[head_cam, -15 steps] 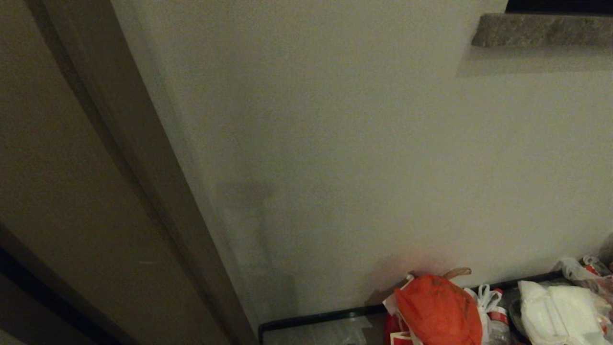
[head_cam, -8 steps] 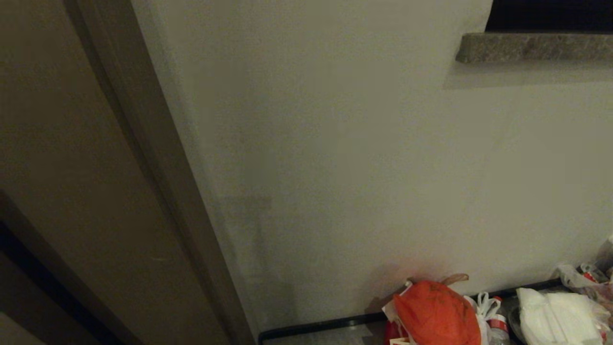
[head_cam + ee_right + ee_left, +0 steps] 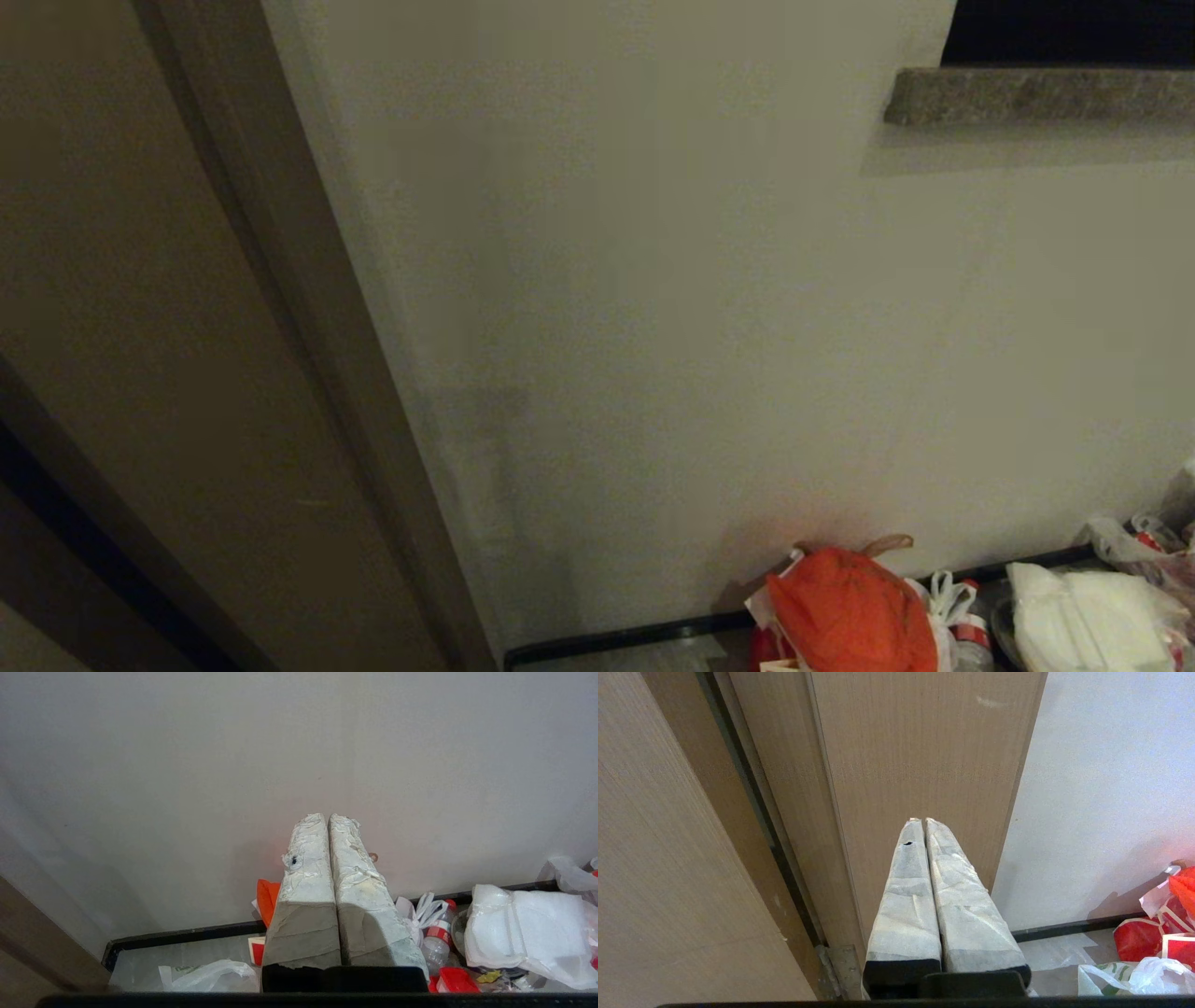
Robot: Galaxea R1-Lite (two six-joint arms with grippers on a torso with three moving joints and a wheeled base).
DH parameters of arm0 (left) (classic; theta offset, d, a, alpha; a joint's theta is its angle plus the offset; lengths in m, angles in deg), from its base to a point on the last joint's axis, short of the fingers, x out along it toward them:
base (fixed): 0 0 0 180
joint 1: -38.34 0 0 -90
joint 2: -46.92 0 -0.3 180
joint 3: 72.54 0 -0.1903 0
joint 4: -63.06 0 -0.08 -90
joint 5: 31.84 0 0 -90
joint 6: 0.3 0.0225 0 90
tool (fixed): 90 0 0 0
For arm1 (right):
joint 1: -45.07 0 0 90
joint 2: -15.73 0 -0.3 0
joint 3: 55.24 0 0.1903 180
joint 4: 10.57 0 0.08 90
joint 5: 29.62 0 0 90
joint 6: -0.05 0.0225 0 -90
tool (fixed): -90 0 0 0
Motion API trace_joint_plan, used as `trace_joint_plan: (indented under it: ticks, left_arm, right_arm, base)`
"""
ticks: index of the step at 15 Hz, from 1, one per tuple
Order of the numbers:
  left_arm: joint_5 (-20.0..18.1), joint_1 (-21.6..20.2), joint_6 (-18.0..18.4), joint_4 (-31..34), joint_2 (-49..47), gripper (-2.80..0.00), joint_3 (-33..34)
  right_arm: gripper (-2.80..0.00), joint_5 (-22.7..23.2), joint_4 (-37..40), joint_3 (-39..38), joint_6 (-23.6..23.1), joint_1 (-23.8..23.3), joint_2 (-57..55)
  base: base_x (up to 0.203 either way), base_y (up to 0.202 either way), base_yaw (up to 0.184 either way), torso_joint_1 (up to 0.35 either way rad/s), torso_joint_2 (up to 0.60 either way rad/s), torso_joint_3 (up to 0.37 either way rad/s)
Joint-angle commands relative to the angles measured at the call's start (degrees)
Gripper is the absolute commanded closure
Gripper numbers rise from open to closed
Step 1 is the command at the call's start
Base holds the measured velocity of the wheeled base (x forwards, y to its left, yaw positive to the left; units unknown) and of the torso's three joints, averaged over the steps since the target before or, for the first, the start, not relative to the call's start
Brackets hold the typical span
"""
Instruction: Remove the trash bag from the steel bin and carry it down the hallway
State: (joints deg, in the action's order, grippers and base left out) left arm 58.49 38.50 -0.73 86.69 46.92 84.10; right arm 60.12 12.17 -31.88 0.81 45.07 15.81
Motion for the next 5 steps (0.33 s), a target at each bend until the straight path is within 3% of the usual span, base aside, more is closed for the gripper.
trace_joint_plan:
  ticks: [1,5]
  left_arm:
    - [0.02,0.02,-0.01,0.0,0.03,0.0,0.09]
    - [0.02,0.02,-0.01,0.0,0.0,0.0,0.09]
  right_arm:
    - [0.0,0.0,-0.07,-0.18,0.03,0.0,0.1]
    - [0.0,0.0,0.02,-0.18,0.12,0.0,0.1]
  base:
    - [0.0,0.0,0.0,0.0,0.0,0.0]
    - [0.0,0.0,0.0,0.0,0.0,0.0]
